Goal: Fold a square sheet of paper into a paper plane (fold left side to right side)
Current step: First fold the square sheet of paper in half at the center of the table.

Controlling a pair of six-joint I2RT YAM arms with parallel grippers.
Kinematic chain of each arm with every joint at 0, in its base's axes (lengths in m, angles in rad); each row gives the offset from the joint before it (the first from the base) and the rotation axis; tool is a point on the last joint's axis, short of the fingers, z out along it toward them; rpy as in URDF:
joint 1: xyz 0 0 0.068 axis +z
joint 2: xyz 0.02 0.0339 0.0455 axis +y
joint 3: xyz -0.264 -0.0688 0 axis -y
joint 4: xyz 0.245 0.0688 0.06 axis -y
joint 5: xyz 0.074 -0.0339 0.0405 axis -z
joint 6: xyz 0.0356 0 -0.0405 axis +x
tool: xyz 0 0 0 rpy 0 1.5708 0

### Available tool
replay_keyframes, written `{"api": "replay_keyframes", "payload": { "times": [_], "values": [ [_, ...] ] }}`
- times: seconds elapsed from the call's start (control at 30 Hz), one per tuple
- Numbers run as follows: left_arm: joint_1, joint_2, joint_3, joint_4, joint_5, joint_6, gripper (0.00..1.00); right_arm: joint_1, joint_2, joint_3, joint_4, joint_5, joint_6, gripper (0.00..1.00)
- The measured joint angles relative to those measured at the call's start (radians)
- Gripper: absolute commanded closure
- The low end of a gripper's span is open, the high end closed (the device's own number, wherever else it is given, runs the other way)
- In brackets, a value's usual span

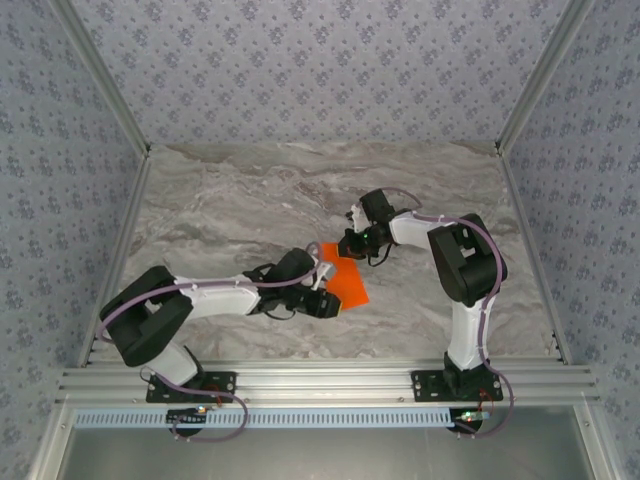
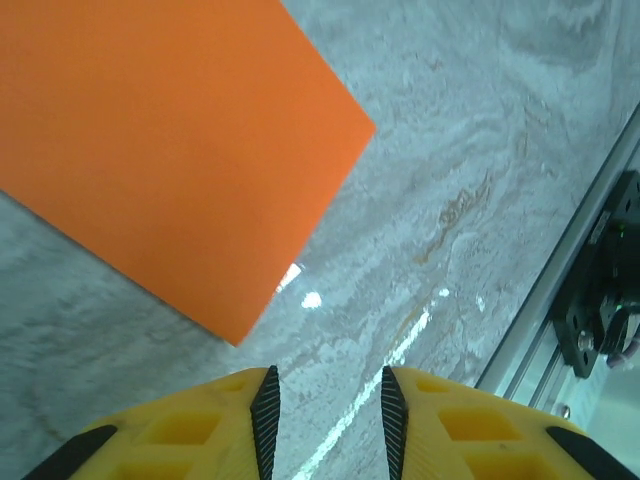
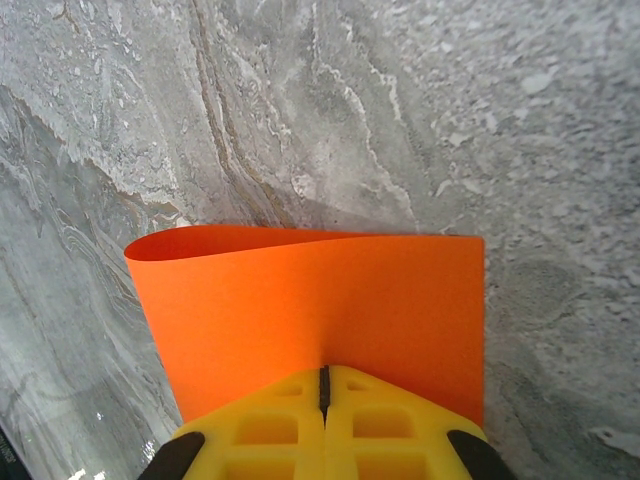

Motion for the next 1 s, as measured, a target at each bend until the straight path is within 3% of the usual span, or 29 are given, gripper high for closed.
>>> {"api": "replay_keyframes", "payload": {
  "times": [0.5,1.0],
  "values": [
    [0.018,0.186,0.131,-0.04,0.004,0.053,0.65,0.005,0.0,0.01,-0.016,0.014,0.0,1.0],
    [-0.049,0.159,0.093,-0.015,-0.01,0.057,0.66,0.006,0.0,0.014,-0.037,0.014,0.0,1.0]
  ]
}}
